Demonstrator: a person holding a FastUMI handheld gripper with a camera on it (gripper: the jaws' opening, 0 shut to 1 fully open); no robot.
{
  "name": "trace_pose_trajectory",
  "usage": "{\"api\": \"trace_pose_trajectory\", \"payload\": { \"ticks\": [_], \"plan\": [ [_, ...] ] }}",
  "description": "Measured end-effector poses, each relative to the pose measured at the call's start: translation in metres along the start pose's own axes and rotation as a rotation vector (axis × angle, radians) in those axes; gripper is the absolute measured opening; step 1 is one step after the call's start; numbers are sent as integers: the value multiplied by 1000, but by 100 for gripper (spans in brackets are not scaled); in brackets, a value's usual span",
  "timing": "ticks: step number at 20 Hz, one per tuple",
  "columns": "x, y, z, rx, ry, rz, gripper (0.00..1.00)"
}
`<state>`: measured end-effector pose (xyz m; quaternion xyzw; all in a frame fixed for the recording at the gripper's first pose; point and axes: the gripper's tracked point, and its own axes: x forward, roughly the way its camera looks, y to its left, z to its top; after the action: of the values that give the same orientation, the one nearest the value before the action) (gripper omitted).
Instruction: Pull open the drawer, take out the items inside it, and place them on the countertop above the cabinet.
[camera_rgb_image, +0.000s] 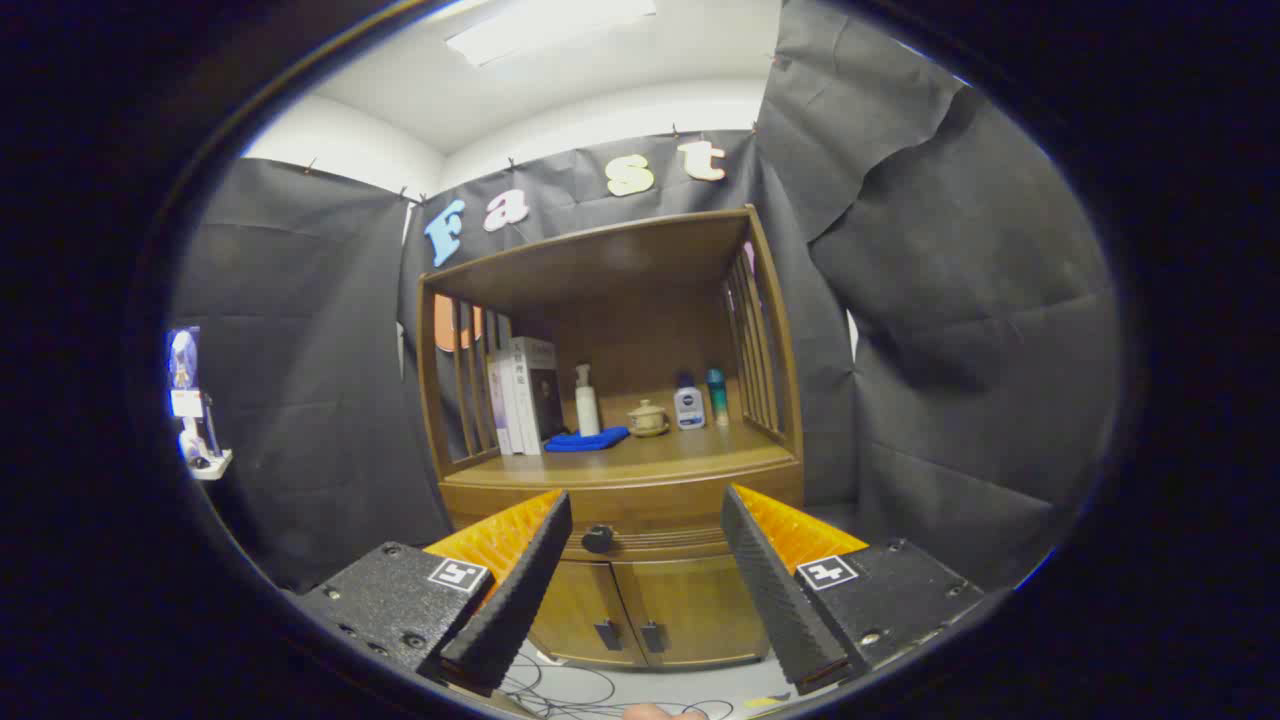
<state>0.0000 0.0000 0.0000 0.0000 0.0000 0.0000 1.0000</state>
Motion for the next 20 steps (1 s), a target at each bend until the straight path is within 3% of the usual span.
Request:
{"api": "trace_pose_trajectory", "payload": {
  "ticks": [20],
  "plan": [
    [8, 35, 10, -22, -17, -21, 97]
  ]
}}
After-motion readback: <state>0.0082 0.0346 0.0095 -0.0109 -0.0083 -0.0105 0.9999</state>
